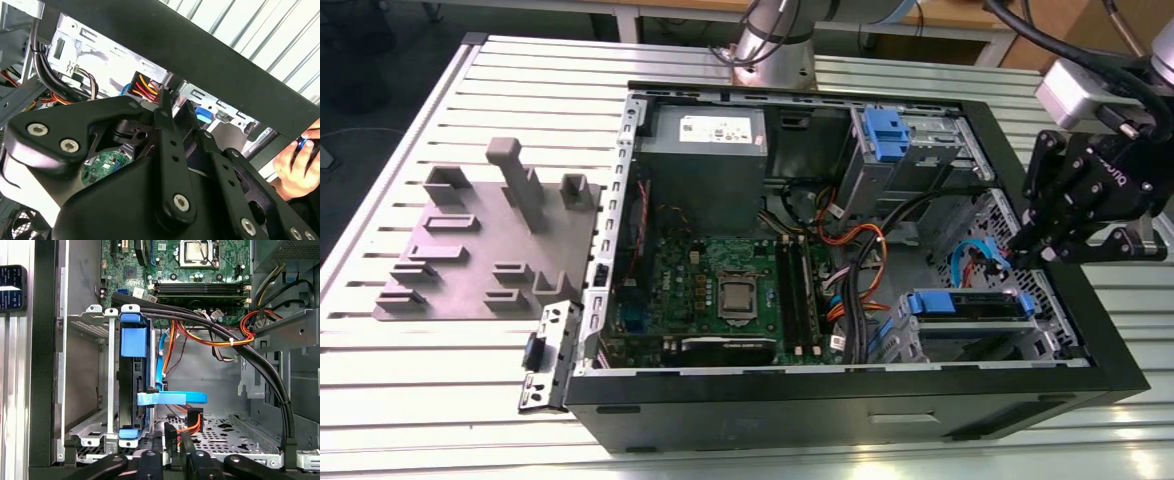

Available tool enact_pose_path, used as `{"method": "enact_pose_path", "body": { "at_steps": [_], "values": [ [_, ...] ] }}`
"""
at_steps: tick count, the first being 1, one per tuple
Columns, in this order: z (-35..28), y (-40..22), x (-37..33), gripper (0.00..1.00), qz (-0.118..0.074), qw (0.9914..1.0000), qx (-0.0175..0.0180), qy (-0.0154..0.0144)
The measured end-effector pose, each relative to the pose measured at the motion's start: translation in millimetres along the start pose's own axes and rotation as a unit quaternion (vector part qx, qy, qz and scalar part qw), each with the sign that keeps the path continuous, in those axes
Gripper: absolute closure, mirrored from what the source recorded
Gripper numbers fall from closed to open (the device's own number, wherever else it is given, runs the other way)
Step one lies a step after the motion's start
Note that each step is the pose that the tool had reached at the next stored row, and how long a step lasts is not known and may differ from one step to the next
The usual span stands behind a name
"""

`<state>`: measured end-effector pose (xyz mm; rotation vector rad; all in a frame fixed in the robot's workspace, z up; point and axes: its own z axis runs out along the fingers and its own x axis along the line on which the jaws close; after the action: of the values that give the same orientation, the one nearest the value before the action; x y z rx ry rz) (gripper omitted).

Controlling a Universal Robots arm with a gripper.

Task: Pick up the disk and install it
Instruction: 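Insert the first disk wire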

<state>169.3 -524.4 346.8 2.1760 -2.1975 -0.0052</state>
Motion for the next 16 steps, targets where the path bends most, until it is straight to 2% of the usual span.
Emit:
{"method": "enact_pose_path", "body": {
  "at_steps": [1,2,3,4,11,16],
  "values": [
    [0.2,0.0,0.0,0.73,0.0,1.0,0.0,0.0],
    [0.3,0.0,0.1,0.79,0.0,1.0,0.0,0.0],
    [0.3,-0.1,0.0,0.79,0.0,1.0,0.0,0.0001],
    [0.4,-0.1,0.0,0.84,0.0,1.0,0.0,0.0001],
    [0.5,0.0,0.0,0.84,0.0,1.0,0.0,0.0],
    [0.6,4.0,0.3,0.84,0.0,1.0,-0.0001,0.0]
  ]
}}
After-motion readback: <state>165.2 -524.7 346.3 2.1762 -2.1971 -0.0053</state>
